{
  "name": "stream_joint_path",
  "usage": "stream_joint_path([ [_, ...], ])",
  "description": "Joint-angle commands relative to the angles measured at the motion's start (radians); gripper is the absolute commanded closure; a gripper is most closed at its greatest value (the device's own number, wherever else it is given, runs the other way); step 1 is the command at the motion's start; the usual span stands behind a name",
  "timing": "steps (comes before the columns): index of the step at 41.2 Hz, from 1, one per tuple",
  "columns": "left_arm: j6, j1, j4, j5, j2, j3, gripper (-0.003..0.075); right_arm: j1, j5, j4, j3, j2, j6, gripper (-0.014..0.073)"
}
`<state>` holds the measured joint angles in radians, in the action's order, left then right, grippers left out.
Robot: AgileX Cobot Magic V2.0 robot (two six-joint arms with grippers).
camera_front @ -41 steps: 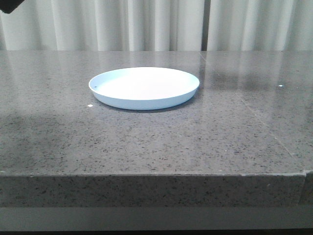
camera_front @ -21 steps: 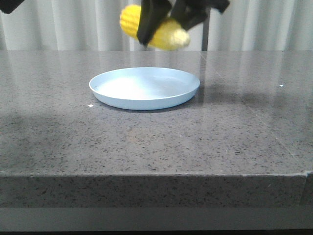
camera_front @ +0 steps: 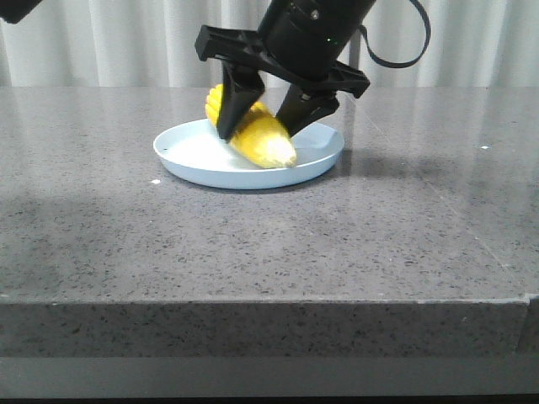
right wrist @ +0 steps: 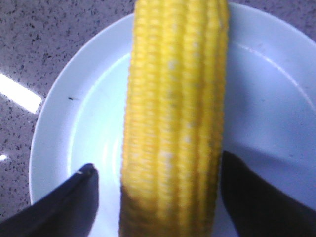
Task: Place corn on plate with both arms
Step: 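Open the right gripper and withdraw it from the plate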
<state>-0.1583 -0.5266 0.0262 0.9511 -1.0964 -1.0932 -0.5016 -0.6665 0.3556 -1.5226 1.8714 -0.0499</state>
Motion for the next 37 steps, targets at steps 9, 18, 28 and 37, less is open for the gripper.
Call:
stream_joint_path([
  [9, 0.011, -0.008, 0.007, -0.057, 0.021, -0.025, 0.0176, 0.001, 0.043, -0.045, -0.024, -0.168, -0.012, -0.0048],
  [18, 0.011, -0.008, 0.007, -0.057, 0.021, -0.025, 0.0176, 0.001, -0.087, -0.25, -0.024, -0.373, -0.013, -0.0048],
  [28, 0.011, -0.008, 0.007, -0.057, 0.021, -0.025, 0.0176, 0.001, -0.254, -0.338, 0.023, -0.635, -0.013, -0.0048],
  [37, 0.011, -0.008, 0.007, -0.057, 0.021, -0.025, 0.0176, 0.001, -0.244, -0.338, 0.248, -0.879, -0.013, -0.0048],
])
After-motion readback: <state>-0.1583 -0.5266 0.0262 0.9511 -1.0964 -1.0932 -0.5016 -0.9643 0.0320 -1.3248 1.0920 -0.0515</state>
